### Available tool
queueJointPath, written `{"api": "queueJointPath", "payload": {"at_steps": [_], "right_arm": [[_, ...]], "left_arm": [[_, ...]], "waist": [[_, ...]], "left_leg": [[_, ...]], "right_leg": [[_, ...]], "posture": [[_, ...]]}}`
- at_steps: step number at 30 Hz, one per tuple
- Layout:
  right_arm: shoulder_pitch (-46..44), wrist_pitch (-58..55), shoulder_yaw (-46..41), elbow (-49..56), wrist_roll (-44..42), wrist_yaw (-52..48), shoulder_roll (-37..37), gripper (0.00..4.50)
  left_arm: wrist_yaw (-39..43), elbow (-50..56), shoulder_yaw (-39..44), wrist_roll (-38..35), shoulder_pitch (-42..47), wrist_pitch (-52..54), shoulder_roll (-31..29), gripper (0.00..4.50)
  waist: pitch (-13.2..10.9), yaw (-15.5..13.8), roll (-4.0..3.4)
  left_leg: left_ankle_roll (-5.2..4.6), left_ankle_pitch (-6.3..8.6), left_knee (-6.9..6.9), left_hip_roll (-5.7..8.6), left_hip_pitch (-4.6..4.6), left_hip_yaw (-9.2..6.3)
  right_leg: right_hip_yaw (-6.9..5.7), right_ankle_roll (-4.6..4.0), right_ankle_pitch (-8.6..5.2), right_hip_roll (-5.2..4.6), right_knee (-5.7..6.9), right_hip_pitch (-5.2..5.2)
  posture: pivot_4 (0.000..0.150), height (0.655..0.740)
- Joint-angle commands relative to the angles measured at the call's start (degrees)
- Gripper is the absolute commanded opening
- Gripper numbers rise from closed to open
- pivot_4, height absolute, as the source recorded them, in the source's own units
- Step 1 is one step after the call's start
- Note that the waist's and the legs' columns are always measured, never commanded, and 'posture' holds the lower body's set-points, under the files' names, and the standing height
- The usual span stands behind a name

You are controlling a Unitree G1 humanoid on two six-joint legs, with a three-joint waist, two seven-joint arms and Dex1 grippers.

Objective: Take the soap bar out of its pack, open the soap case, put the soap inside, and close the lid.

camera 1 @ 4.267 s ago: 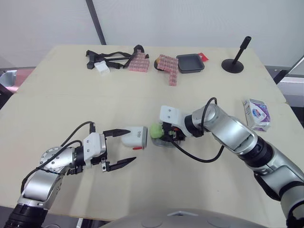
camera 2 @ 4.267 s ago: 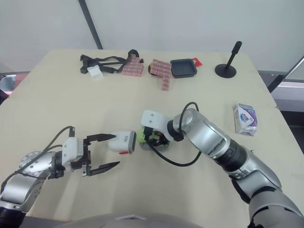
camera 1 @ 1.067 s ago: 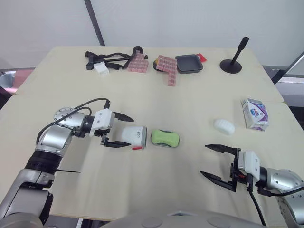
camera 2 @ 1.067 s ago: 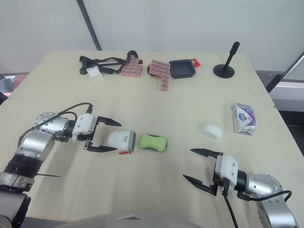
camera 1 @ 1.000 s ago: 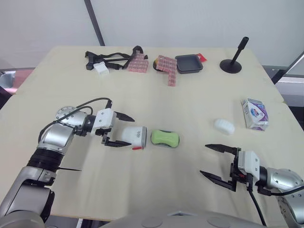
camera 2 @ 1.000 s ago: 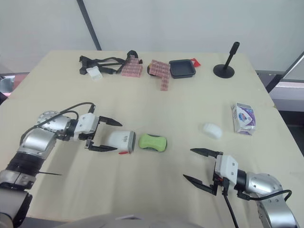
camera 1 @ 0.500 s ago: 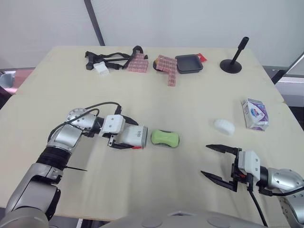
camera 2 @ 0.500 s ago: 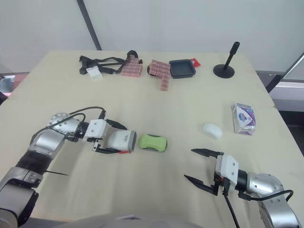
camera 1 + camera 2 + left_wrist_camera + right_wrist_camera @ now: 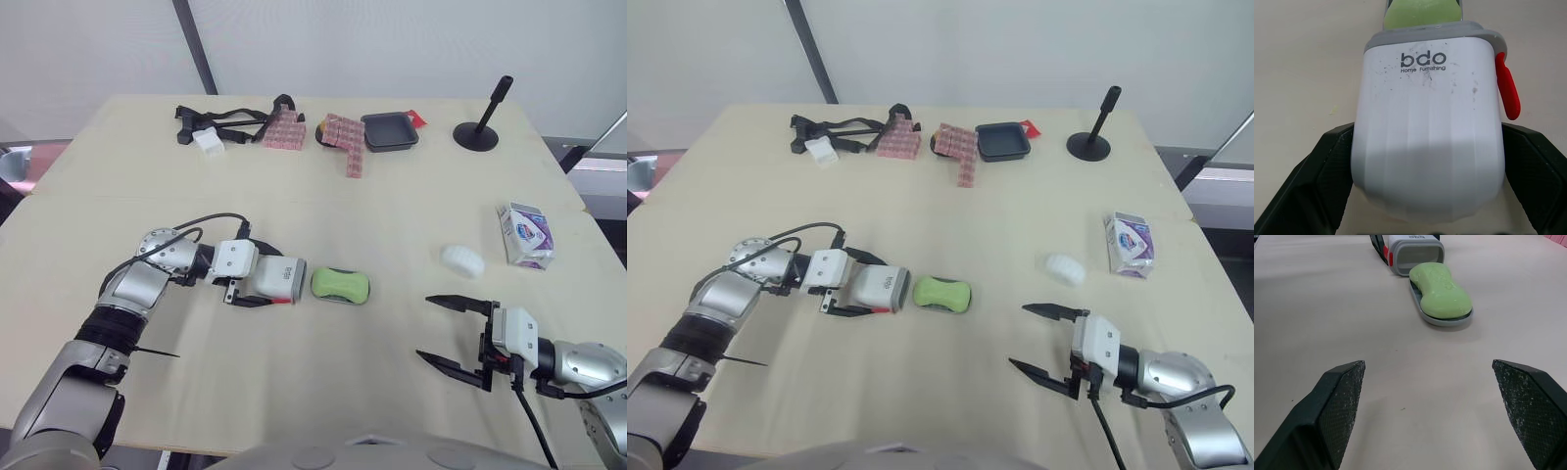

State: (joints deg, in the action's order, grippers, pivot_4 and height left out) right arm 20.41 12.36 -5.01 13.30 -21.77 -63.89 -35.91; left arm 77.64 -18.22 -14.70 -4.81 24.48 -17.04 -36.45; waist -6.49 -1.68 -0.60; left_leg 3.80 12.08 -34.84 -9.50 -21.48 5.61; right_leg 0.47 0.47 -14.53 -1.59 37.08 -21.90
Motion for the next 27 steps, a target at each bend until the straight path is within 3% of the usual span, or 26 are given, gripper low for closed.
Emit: {"api": "queueJointPath", "payload": {"at_steps": [1, 3, 7, 17, 27], "right_arm": [[-0.29, -0.09, -0.55, 0.53, -1.48, -0.09, -0.41, 4.47], [-0.40, -0.22, -0.52, 0.58, -1.47, -0.13, -0.48, 4.47], [-0.55, -0.25, -0.49, 0.26, -1.45, -0.38, -0.59, 4.50], [-0.95, -0.97, -0.54, -0.76, -1.04, -0.95, -1.37, 4.50], [-9.45, -13.39, 1.87, 9.52, -2.93, 2.03, -4.24, 4.50]], "left_arm": [[-0.04, 0.94, 0.92, -1.29, -0.32, -0.80, -0.39, 4.50], [-0.02, 1.11, 0.93, -1.37, -0.35, -0.74, -0.44, 4.50], [0.04, 1.02, 0.96, -1.43, -0.44, -1.12, -0.52, 3.47], [-0.52, 0.18, 1.34, -1.33, -0.29, -2.50, -0.85, 3.46], [-0.07, 2.61, 3.57, -5.00, -2.64, -2.90, -1.85, 3.46]], "waist": [[0.00, 0.00, 0.00], [0.00, 0.00, 0.00], [0.00, 0.00, 0.00], [-0.01, 0.01, 0.00], [-0.04, 0.19, -0.02]], "left_leg": [[0.00, 0.00, 0.00, 0.00, 0.00, 0.00], [0.00, 0.00, 0.00, 0.00, 0.00, 0.00], [0.00, 0.00, 0.00, 0.00, 0.00, 0.00], [-0.01, 0.00, 0.01, 0.00, -0.01, 0.00], [-0.01, 0.00, 0.03, -0.02, 0.03, -0.01]], "right_leg": [[0.00, 0.00, 0.00, 0.00, 0.00, 0.00], [0.00, 0.00, 0.00, 0.00, 0.00, 0.00], [0.00, -0.01, -0.01, 0.00, -0.01, 0.00], [-0.01, -0.02, -0.01, 0.00, -0.03, 0.00], [0.00, 0.03, 0.02, 0.02, -0.02, 0.00]], "posture": [[0.150, 0.7400], [0.150, 0.7400], [0.150, 0.7400], [0.150, 0.7400], [0.150, 0.7400]]}}
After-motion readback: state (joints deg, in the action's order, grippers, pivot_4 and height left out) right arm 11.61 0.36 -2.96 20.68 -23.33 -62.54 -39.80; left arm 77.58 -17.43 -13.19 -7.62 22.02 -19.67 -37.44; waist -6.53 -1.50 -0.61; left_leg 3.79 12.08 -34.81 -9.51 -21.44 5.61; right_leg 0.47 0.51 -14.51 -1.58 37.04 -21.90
